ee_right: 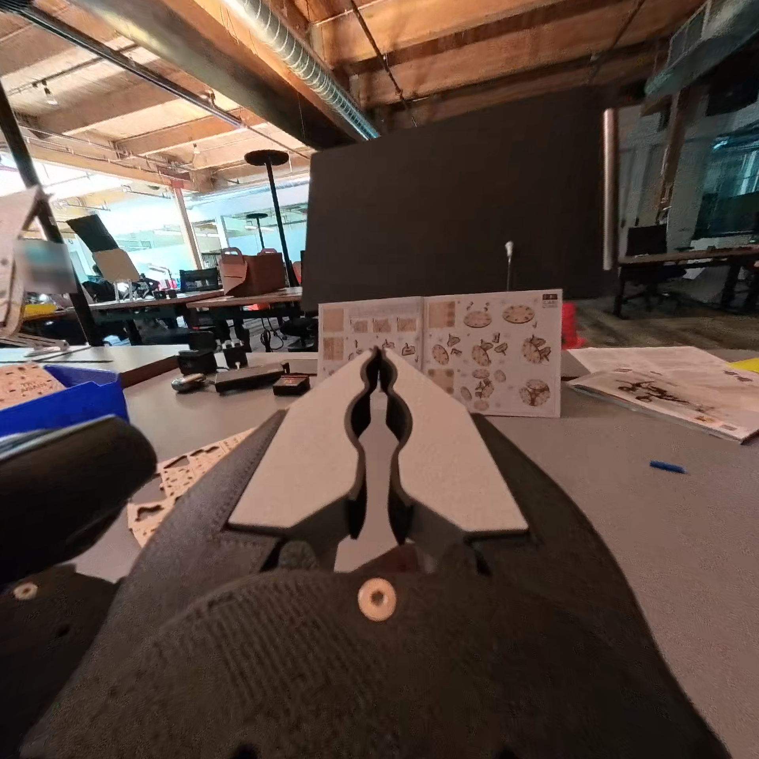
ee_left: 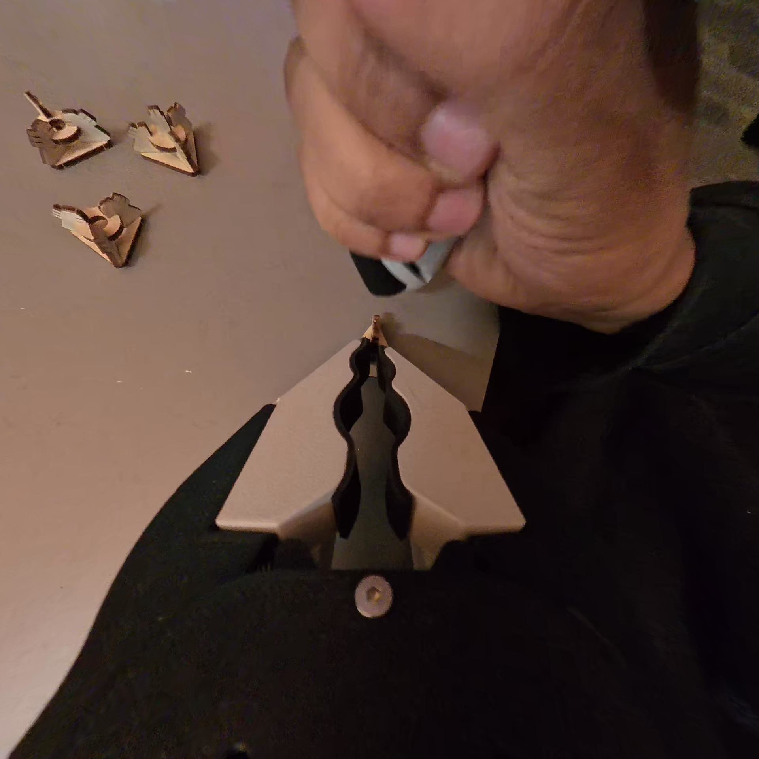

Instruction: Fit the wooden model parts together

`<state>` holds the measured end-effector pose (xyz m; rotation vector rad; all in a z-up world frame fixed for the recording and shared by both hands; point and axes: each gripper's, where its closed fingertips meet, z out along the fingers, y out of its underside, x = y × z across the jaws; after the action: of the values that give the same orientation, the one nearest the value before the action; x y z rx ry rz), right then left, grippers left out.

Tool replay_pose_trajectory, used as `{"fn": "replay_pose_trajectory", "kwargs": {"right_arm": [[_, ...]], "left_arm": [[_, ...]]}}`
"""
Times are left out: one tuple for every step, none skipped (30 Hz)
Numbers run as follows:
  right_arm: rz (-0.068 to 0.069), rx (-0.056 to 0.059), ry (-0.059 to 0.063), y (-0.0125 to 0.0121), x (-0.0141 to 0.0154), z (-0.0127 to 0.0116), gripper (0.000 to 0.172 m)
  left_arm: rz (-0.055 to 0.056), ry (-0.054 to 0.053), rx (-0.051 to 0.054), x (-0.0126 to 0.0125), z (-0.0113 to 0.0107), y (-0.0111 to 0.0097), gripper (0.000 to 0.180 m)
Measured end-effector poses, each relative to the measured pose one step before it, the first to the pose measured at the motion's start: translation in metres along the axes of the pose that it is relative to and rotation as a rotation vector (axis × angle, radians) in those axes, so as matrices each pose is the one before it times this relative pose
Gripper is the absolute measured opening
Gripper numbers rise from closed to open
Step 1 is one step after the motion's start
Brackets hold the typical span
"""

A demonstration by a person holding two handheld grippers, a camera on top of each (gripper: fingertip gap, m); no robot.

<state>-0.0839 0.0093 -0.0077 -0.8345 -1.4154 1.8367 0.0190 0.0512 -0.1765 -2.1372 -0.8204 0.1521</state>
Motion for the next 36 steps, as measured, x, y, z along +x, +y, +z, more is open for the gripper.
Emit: {"fn": "replay_pose_trajectory", "kwargs": {"right_arm": [[-0.0108,-0.0479,-0.0041,0.01818,-0.00186,0.00118,0.000],[-0.0168,-0.0539,0.0006,0.01787,-0.00067,0.00357,0.000],[-0.0032,-0.0042,0.0075,0.00093,0.00180,0.00127,0.000],[0.0153,0.0256,0.0042,-0.00869,0.00217,-0.00109,0.000],[0.0107,0.0317,-0.0019,-0.01225,0.00048,-0.00153,0.000],[0.0006,0.0382,0.0001,-0.01371,-0.00030,-0.00174,0.000],[-0.0044,0.0265,-0.0049,-0.01057,-0.00238,-0.00147,0.000],[-0.0067,0.0098,-0.0089,-0.00491,-0.00376,-0.00142,0.000],[-0.0099,-0.0028,-0.0078,0.00144,-0.00344,-0.00107,0.000],[-0.0117,-0.0100,-0.0025,0.00641,-0.00189,0.00030,0.000],[-0.0041,-0.0161,0.0007,0.00892,-0.00012,0.00145,0.000],[0.0147,-0.0203,-0.0028,0.00842,0.00077,0.00231,0.000],[0.0290,-0.0144,-0.0084,0.00496,0.00058,0.00197,0.000],[0.0266,-0.0020,-0.0083,-0.00019,0.00017,0.00076,0.000],[0.0121,0.0081,-0.0060,-0.00390,-0.00009,-0.00015,0.000],[-0.0016,0.0131,-0.0041,-0.00540,-0.00052,-0.00064,0.000],[-0.0071,0.0146,-0.0037,-0.00560,-0.00109,-0.00098,0.000],[-0.0060,0.0144,-0.0049,-0.00489,-0.00159,-0.00106,0.000],[-0.0017,0.0124,-0.0053,-0.00377,-0.00170,-0.00082,0.000],[0.0046,0.0097,-0.0057,-0.00268,-0.00173,-0.00031,0.000],[0.0099,0.0060,-0.0073,-0.00131,-0.00214,0.00005,0.000],[0.0120,0.0009,-0.0086,-0.00009,-0.00231,0.00053,0.000],[0.0089,-0.0033,-0.0085,0.00106,-0.00259,0.00085,0.000],[0.0013,-0.0030,-0.0063,0.00144,-0.00234,0.00095,0.000],[-0.0080,-0.0012,-0.0020,0.00161,-0.00155,0.00051,0.000],[-0.0139,-0.0043,0.0012,0.00317,-0.00086,0.00027,0.000],[-0.0169,-0.0130,0.0024,0.00651,-0.00032,0.00049,0.000],[-0.0247,-0.0252,0.0047,0.01081,0.00038,0.00132,0.000],[-0.0216,-0.0267,0.0038,0.00935,0.00068,0.00209,0.000],[0.0036,-0.0149,-0.0007,0.00197,0.00069,0.00137,0.000],[0.0188,-0.0014,-0.0036,-0.00233,0.00035,0.00010,0.000],[0.0107,0.0188,0.0012,-0.00623,0.00070,-0.00136,0.000],[-0.0021,0.0291,0.0088,-0.00822,0.00151,-0.00198,0.000],[-0.0030,0.0197,0.0043,-0.00572,0.00058,-0.00143,0.000],[0.0016,-0.0035,-0.0024,0.00210,-0.00061,0.00000,0.000],[0.0003,-0.0391,-0.0052,0.01321,-0.00164,0.00197,0.000]], "left_arm": [[-0.0007,-0.0003,-0.0005,-0.00008,0.00000,0.00002,0.003],[-0.0033,0.0024,0.0003,0.00001,0.00023,0.00019,0.003],[-0.0097,0.0055,0.0004,-0.00009,-0.00027,0.00012,0.003],[-0.0090,0.0070,0.0004,-0.00008,-0.00017,-0.00017,0.003],[-0.0086,0.0083,0.0000,0.00015,-0.00002,0.00026,0.003],[-0.0057,0.0044,0.0002,0.00009,-0.00008,-0.00007,0.003],[-0.0008,0.0004,0.0002,-0.00014,-0.00012,-0.00012,0.003],[0.0002,0.0002,0.0001,0.00021,0.00007,0.00012,0.003],[0.0012,-0.0012,-0.0001,-0.00007,-0.00010,-0.00012,0.003],[0.0015,-0.0019,0.0002,-0.00008,0.00002,-0.00009,0.003],[-0.0015,-0.0076,0.0029,-0.00091,-0.00037,-0.00029,0.003],[-0.0010,-0.0143,0.0062,-0.00172,-0.00089,-0.00074,0.002],[0.0054,0.0046,0.0071,0.00112,-0.00091,-0.00076,0.004],[0.0078,0.0275,0.0081,0.00461,-0.00104,-0.00052,0.010],[-0.0026,0.0131,0.0072,0.00227,-0.00101,-0.00049,0.014],[-0.0058,-0.0021,0.0046,-0.00035,-0.00058,-0.00017,0.014],[-0.0055,-0.0039,0.0001,-0.00076,-0.00024,0.00015,0.013],[-0.0053,-0.0024,-0.0035,-0.00083,0.00031,0.00044,0.013],[-0.0068,-0.0013,-0.0067,-0.00076,0.00063,0.00077,0.012],[-0.0099,-0.0036,-0.0096,-0.00141,0.00089,0.00114,0.011],[-0.0112,-0.0059,-0.0103,-0.00184,0.00080,0.00131,0.007],[-0.0094,-0.0007,-0.0079,-0.00096,0.00065,0.00105,0.004],[-0.0055,0.0047,-0.0026,0.00002,0.00008,0.00046,0.002],[-0.0046,0.0030,0.0007,-0.00011,-0.00012,0.00004,0.002],[-0.0045,0.0044,-0.0012,0.00007,0.00004,0.00030,0.002],[-0.0041,0.0037,-0.0004,0.00001,-0.00014,0.00014,0.002],[-0.0030,0.0032,-0.0004,0.00013,0.00003,0.00008,0.003],[-0.0011,0.0014,-0.0005,-0.00006,0.00002,0.00018,0.003],[0.0005,-0.0003,-0.0023,-0.00009,0.00000,0.00060,0.003],[-0.0004,0.0005,0.0003,0.00005,-0.00015,0.00010,0.003],[-0.0003,0.0000,-0.0005,0.00005,-0.00010,0.00000,0.003],[-0.0005,0.0004,-0.0002,0.00000,-0.00001,0.00013,0.003],[-0.0004,0.0001,-0.0005,0.00002,0.00003,0.00014,0.004],[0.0001,-0.0003,-0.0003,-0.00002,-0.00009,-0.00003,0.004],[0.0003,0.0000,0.0001,0.00012,0.00004,0.00001,0.003],[0.0003,-0.0003,-0.0003,-0.00006,-0.00002,0.00005,0.003]]}}
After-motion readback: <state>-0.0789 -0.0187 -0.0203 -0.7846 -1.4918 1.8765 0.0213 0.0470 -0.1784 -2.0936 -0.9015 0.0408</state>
